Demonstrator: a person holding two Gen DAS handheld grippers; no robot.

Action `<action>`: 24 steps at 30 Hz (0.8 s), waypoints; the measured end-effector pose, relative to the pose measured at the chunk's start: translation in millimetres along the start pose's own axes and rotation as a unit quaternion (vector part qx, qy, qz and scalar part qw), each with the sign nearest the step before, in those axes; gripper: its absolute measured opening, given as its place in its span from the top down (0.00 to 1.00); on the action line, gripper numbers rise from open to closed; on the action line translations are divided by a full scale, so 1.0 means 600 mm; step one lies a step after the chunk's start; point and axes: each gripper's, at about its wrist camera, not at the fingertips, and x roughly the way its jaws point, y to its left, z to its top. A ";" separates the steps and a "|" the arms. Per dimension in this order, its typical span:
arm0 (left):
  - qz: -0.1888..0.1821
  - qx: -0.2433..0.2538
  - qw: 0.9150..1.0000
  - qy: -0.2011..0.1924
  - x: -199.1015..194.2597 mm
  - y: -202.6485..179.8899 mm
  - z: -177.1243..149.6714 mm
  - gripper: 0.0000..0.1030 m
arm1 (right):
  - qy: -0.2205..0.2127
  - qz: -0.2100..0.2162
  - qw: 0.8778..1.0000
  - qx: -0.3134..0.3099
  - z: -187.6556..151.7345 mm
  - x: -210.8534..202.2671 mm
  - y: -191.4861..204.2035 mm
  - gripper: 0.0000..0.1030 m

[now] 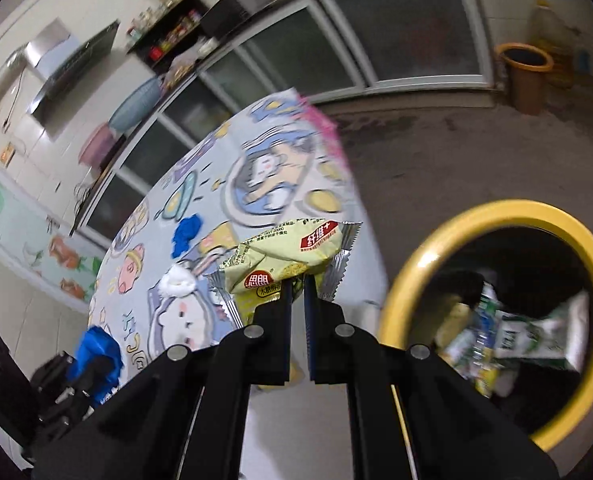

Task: Collect trash
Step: 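Carry the yellow wrapper over the bin and open the right tool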

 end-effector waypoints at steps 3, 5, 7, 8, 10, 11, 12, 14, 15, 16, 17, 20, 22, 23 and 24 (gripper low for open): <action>-0.022 0.026 0.999 -0.002 0.014 -0.049 0.021 0.84 | -0.017 -0.023 0.999 0.018 -0.013 -0.037 -0.050 0.94; -0.031 0.041 0.999 -0.004 0.026 -0.080 0.031 0.84 | -0.026 -0.036 0.998 0.033 -0.021 -0.057 -0.086 0.94; -0.036 0.052 0.998 -0.004 0.037 -0.102 0.038 0.84 | -0.032 -0.051 0.997 0.042 -0.028 -0.070 -0.115 0.94; -0.040 0.058 0.998 -0.002 0.046 -0.116 0.042 0.84 | -0.036 -0.059 0.996 0.049 -0.031 -0.077 -0.132 0.94; -0.047 0.067 0.997 0.003 0.061 -0.137 0.048 0.84 | -0.038 -0.065 0.995 0.058 -0.037 -0.083 -0.156 0.94; -0.049 0.071 0.996 0.004 0.066 -0.144 0.049 0.84 | -0.039 -0.070 0.995 0.062 -0.040 -0.085 -0.166 0.94; -0.050 0.075 0.996 0.005 0.071 -0.153 0.051 0.84 | -0.041 -0.080 0.994 0.065 -0.043 -0.086 -0.179 0.94; -0.053 0.087 0.995 0.007 0.086 -0.172 0.054 0.84 | -0.041 -0.086 0.993 0.072 -0.047 -0.088 -0.199 0.94; -0.055 0.090 0.994 0.009 0.091 -0.179 0.055 0.84 | -0.041 -0.088 0.992 0.078 -0.049 -0.088 -0.211 0.94; -0.056 0.095 0.994 0.010 0.097 -0.186 0.055 0.84 | -0.041 -0.094 0.992 0.080 -0.051 -0.087 -0.219 0.94; -0.056 0.099 0.993 0.011 0.103 -0.192 0.056 0.84 | -0.041 -0.104 0.991 0.078 -0.054 -0.087 -0.226 0.94; -0.056 0.106 0.993 0.013 0.113 -0.206 0.058 0.84 | -0.039 -0.114 0.990 0.079 -0.059 -0.083 -0.237 0.94; -0.056 0.113 0.992 0.012 0.119 -0.216 0.060 0.84 | -0.037 -0.120 0.989 0.079 -0.061 -0.079 -0.244 0.94; -0.054 0.115 0.992 0.011 0.123 -0.220 0.062 0.84 | -0.038 -0.129 0.988 0.076 -0.063 -0.078 -0.245 0.94; -0.055 0.115 0.992 0.012 0.128 -0.222 0.063 0.84 | -0.038 -0.141 0.987 0.072 -0.063 -0.076 -0.248 0.94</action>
